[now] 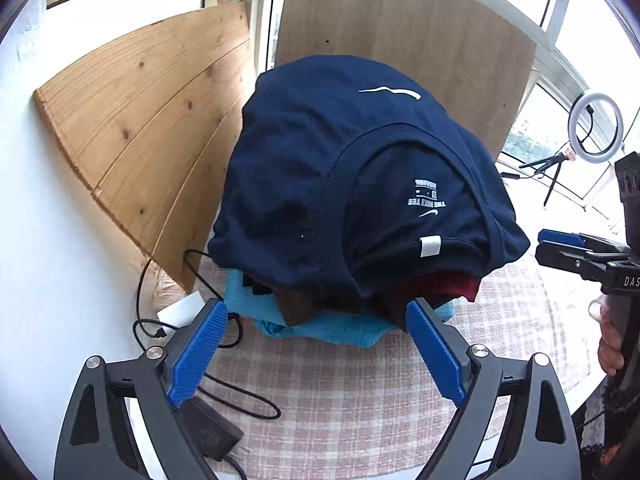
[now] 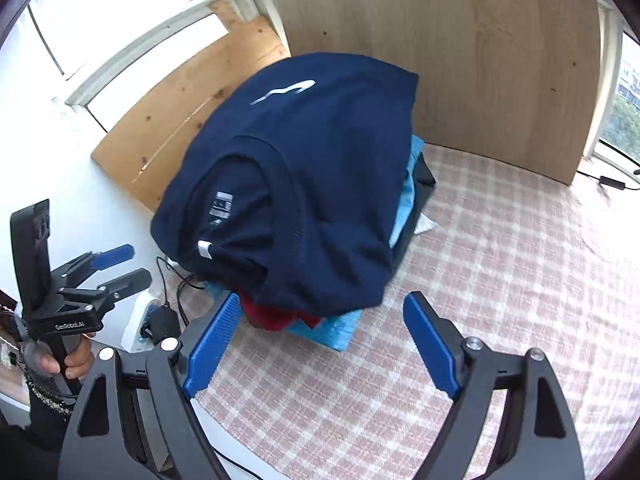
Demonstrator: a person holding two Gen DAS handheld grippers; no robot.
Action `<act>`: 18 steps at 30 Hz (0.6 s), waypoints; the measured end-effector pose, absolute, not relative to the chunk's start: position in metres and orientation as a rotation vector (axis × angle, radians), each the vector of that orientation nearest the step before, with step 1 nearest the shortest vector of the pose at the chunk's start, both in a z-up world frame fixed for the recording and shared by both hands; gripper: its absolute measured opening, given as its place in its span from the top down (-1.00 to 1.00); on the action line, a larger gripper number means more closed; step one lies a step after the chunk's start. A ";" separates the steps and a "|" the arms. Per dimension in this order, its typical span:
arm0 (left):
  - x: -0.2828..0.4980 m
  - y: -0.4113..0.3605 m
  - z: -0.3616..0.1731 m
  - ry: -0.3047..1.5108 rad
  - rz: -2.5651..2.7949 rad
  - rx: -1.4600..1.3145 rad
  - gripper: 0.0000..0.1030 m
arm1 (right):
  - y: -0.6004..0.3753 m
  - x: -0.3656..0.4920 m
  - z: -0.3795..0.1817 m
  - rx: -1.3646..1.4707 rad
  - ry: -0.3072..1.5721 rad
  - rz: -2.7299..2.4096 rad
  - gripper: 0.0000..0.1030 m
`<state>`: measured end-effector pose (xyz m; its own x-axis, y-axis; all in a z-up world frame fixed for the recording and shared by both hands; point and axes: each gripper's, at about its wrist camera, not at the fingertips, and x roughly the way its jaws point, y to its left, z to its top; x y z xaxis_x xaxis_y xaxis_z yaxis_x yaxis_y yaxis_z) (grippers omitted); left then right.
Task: Fold clothes
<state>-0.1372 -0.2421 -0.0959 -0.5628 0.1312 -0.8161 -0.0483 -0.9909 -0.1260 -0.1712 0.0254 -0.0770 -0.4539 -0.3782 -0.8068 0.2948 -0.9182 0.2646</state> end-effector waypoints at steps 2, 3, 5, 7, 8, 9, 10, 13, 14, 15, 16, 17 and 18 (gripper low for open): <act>-0.123 -0.243 -0.096 -0.102 2.711 -1.439 -0.79 | 0.028 -0.159 -0.077 1.347 -0.087 -2.451 -0.62; -0.116 -0.245 -0.096 -0.086 2.717 -1.453 -0.79 | 0.029 -0.154 -0.076 1.346 -0.063 -2.485 -0.62; -0.107 -0.244 -0.097 -0.059 2.712 -1.495 -0.79 | 0.032 -0.145 -0.075 1.355 -0.032 -2.538 -0.62; -0.101 -0.243 -0.097 -0.059 2.715 -1.519 -0.79 | 0.036 -0.136 -0.073 1.369 -0.018 -2.570 -0.62; -0.098 -0.243 -0.098 -0.073 2.717 -1.524 -0.79 | 0.038 -0.131 -0.072 1.375 -0.011 -2.586 -0.62; -0.095 -0.243 -0.097 -0.106 2.719 -1.523 -0.79 | 0.038 -0.128 -0.071 1.377 -0.012 -2.586 -0.62; -0.091 -0.244 -0.096 -0.148 2.726 -1.525 -0.79 | 0.038 -0.123 -0.071 1.372 -0.012 -2.586 -0.62; -0.076 -0.245 -0.092 -0.253 2.754 -1.538 -0.79 | 0.041 -0.104 -0.067 1.339 0.003 -2.597 -0.62; -0.070 -0.242 -0.092 -0.257 2.770 -1.537 -0.79 | 0.044 -0.097 -0.066 1.329 0.018 -2.599 -0.62; -0.064 -0.238 -0.092 -0.241 2.790 -1.536 -0.79 | 0.046 -0.090 -0.064 1.320 0.035 -2.601 -0.62; -0.056 -0.232 -0.091 -0.214 2.815 -1.535 -0.79 | 0.049 -0.084 -0.063 1.311 0.053 -2.603 -0.62; -0.047 -0.224 -0.088 -0.180 2.842 -1.532 -0.79 | 0.053 -0.077 -0.062 1.309 0.071 -2.599 -0.62; -0.039 -0.216 -0.085 -0.161 2.860 -1.525 -0.79 | 0.057 -0.069 -0.061 1.308 0.089 -2.595 -0.62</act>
<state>-0.0386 -0.2158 -0.0849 -0.5540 -0.0451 -0.8313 0.1383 -0.9896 -0.0384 -0.0695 0.0575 -0.0608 -0.5735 -0.1797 -0.7992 0.2338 -0.9710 0.0506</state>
